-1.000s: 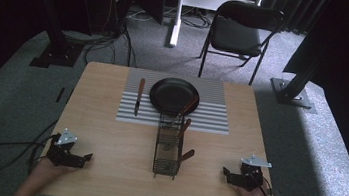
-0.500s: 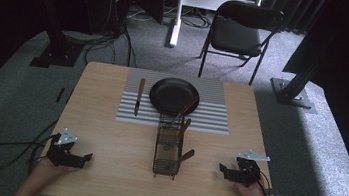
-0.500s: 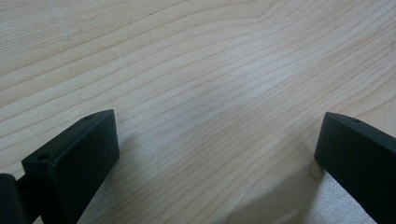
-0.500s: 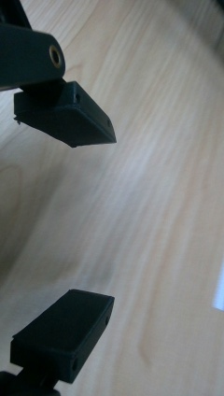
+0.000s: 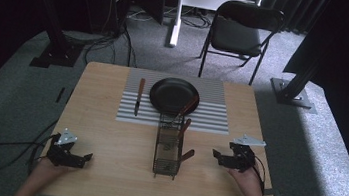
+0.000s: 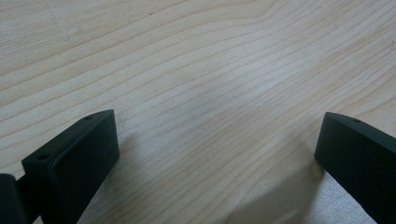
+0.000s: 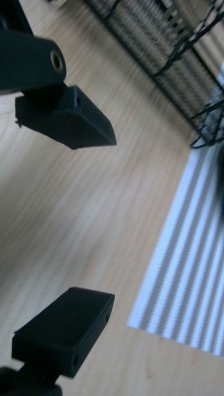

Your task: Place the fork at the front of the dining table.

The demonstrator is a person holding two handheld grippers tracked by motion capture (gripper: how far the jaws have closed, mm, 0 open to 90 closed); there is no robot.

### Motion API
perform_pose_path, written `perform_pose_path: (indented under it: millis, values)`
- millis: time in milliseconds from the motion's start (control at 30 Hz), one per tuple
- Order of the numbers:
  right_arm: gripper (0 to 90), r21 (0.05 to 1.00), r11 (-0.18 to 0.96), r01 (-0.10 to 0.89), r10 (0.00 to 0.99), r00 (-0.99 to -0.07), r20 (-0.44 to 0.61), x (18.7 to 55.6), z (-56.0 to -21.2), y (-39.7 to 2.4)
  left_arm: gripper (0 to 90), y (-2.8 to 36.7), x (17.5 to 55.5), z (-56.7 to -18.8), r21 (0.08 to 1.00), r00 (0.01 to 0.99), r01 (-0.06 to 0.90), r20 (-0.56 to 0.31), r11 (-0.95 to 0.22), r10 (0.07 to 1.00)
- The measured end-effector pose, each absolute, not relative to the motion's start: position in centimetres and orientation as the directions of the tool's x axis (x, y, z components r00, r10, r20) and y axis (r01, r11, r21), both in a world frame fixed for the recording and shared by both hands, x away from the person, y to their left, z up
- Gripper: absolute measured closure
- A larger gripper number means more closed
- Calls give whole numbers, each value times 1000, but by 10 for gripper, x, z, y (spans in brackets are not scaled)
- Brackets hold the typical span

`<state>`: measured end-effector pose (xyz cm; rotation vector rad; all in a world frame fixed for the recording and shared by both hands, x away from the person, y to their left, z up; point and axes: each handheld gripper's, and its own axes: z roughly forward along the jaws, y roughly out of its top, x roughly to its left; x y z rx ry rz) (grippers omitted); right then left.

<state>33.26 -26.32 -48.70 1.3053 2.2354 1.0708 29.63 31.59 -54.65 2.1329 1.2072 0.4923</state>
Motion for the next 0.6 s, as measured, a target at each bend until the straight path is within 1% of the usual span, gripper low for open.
perform_pose_path:
  millis: [600]
  values:
    - [203, 789, 294, 540, 813, -575, 91, 360, -449, -239, 0, 316, 296, -547, 682, 510, 624, 14, -381, 860]
